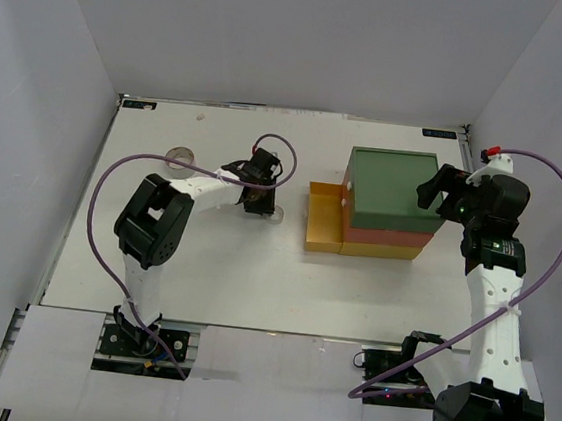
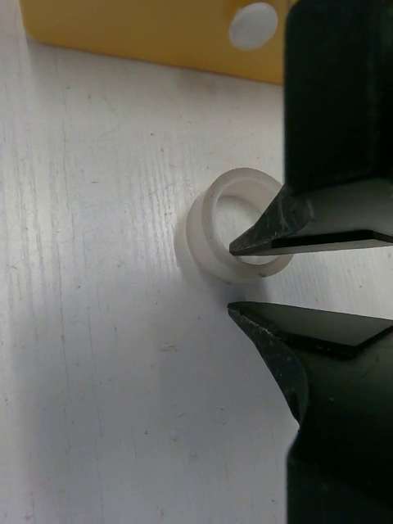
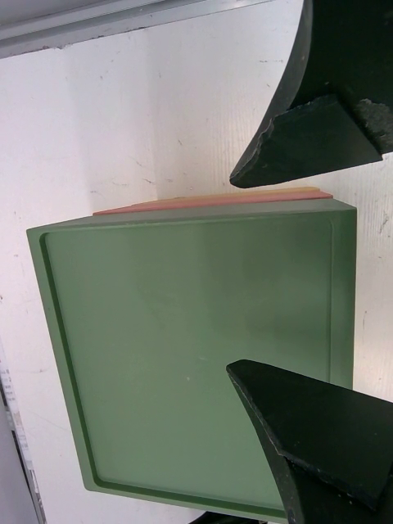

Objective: Sort the stationery into containers
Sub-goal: Pick up the stationery from the center of the board, then place the stationery in the drawer, then pick up the stationery from the center of the board.

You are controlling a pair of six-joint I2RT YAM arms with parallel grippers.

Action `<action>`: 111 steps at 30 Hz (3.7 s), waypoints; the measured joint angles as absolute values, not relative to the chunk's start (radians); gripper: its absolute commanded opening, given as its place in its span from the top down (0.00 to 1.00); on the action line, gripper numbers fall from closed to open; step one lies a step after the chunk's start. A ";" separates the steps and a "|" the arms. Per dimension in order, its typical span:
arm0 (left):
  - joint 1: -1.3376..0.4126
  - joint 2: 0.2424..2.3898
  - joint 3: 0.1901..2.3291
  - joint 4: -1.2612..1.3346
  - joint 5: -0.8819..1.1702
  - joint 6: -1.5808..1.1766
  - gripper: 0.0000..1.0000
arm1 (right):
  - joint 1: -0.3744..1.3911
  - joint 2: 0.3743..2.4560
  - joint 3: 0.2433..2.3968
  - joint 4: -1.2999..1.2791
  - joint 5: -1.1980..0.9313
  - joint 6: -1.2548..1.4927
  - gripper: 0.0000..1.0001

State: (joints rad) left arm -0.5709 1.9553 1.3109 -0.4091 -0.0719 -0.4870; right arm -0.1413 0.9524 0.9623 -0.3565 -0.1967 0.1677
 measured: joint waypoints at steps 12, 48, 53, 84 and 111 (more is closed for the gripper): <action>-0.575 1.958 1.372 -0.421 -0.072 -0.449 0.83 | -0.130 0.946 0.951 -0.356 -0.192 0.168 0.09; -0.748 2.207 1.866 -0.516 -0.094 -0.316 0.46 | -0.110 0.934 0.950 -0.356 -0.173 0.153 0.09; -0.746 2.205 1.867 -0.517 -0.111 -0.325 0.39 | -0.109 0.930 0.950 -0.356 -0.170 0.152 0.09; 0.094 1.873 1.472 -0.540 -0.155 -0.412 0.29 | -0.067 0.904 0.935 -0.349 -0.170 0.150 0.09; -0.075 2.010 1.556 -0.548 -0.131 -0.397 0.83 | -0.053 0.892 0.932 -0.347 -0.159 0.149 0.09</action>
State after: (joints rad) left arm -0.0753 2.0102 1.5558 -0.5476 -0.1307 -0.3965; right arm -0.0528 0.8921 0.9321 -0.3470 -0.1589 0.1490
